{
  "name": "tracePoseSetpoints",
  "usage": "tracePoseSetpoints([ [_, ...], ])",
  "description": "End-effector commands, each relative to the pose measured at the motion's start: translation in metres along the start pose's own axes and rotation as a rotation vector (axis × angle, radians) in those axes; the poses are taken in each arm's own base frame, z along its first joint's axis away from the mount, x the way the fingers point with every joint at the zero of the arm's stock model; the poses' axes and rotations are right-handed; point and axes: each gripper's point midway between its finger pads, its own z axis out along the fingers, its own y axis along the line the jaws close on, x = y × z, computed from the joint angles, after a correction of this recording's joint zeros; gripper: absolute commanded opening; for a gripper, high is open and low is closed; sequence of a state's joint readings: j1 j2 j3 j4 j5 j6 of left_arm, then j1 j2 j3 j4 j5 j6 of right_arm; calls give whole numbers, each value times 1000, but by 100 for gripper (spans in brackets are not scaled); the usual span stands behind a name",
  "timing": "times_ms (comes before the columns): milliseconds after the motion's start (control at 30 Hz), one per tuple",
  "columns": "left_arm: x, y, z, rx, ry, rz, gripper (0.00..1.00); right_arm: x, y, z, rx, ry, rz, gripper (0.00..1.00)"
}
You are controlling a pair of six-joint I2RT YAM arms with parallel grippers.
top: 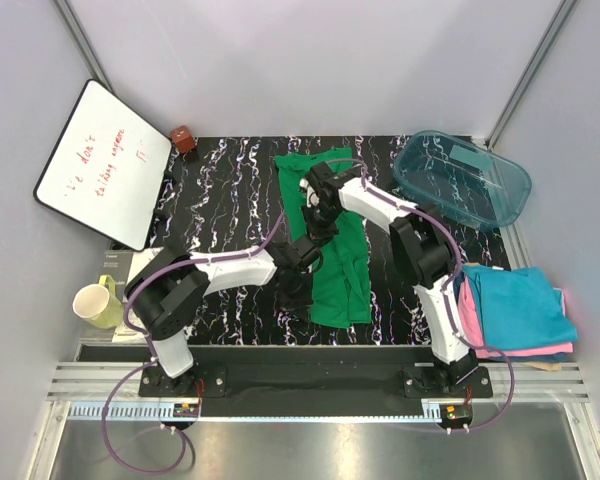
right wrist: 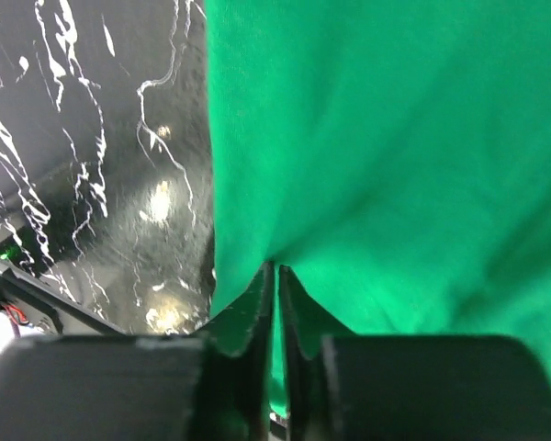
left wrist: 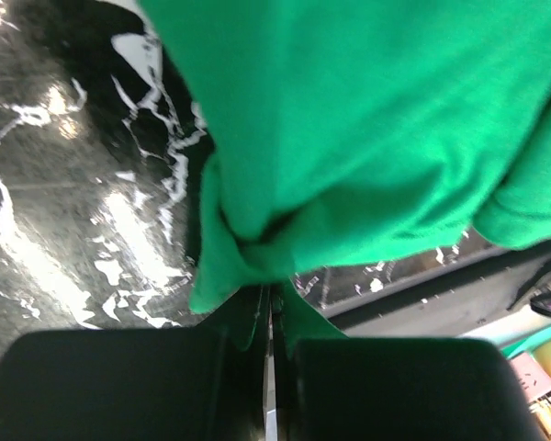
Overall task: Fold and stack the t-shirts
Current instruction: Grab the bottom of the folded rectangular tshirt with both arms
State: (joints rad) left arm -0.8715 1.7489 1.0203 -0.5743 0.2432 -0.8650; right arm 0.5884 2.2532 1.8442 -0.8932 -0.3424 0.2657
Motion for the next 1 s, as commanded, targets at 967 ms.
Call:
tracePoseSetpoints([
  [967, 19, -1, -62, -128, -132, 111, 0, -83, 26, 3, 13, -124, -65, 4],
])
